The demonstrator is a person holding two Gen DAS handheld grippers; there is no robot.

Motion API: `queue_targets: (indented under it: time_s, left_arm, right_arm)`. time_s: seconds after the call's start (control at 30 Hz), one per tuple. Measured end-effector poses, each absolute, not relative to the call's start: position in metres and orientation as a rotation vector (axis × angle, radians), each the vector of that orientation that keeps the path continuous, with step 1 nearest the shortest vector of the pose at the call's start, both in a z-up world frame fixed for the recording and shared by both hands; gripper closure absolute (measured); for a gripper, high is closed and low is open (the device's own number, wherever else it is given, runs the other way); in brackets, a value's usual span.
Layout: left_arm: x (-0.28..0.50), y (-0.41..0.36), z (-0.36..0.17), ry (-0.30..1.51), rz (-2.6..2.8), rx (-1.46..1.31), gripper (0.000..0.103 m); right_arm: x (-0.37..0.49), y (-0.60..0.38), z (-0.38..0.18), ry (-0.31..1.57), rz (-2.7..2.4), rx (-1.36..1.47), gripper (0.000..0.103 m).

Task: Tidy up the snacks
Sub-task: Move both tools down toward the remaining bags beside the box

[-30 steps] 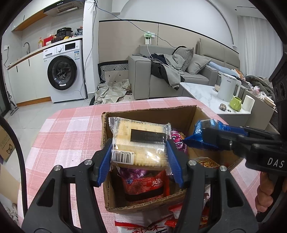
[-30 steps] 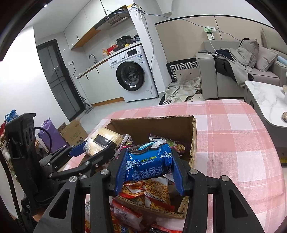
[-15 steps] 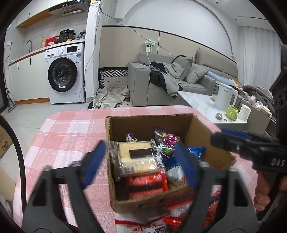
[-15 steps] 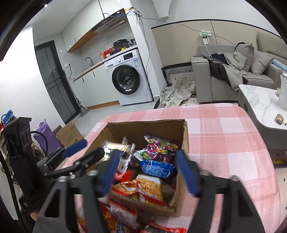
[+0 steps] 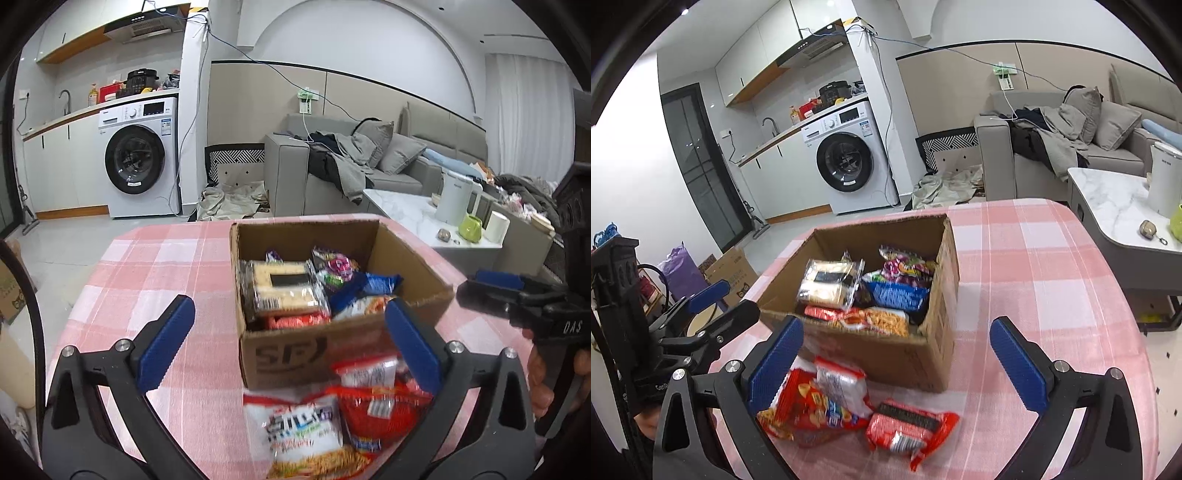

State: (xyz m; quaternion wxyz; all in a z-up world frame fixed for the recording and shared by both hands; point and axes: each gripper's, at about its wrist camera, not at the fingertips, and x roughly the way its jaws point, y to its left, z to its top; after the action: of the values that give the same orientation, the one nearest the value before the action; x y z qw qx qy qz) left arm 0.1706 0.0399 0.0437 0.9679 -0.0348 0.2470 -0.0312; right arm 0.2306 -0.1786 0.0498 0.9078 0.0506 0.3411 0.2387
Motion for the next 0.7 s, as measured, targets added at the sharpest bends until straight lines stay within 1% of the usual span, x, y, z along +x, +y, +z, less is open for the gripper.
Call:
queue_targets:
  time_s: [0.37, 0.7]
  left_arm:
    - [0.125, 0.038, 0.032, 0.531, -0.047, -0.03, 0.0]
    - [0.11, 0.029, 0.012, 0.59, -0.054, 0.005, 0.0]
  right_arm:
    - [0.204, -0.181, 0.038, 0.744, 0.469, 0.038, 0.0]
    - [0.202, -0.18, 0.013, 0.831, 0.454, 0.002, 0.0]
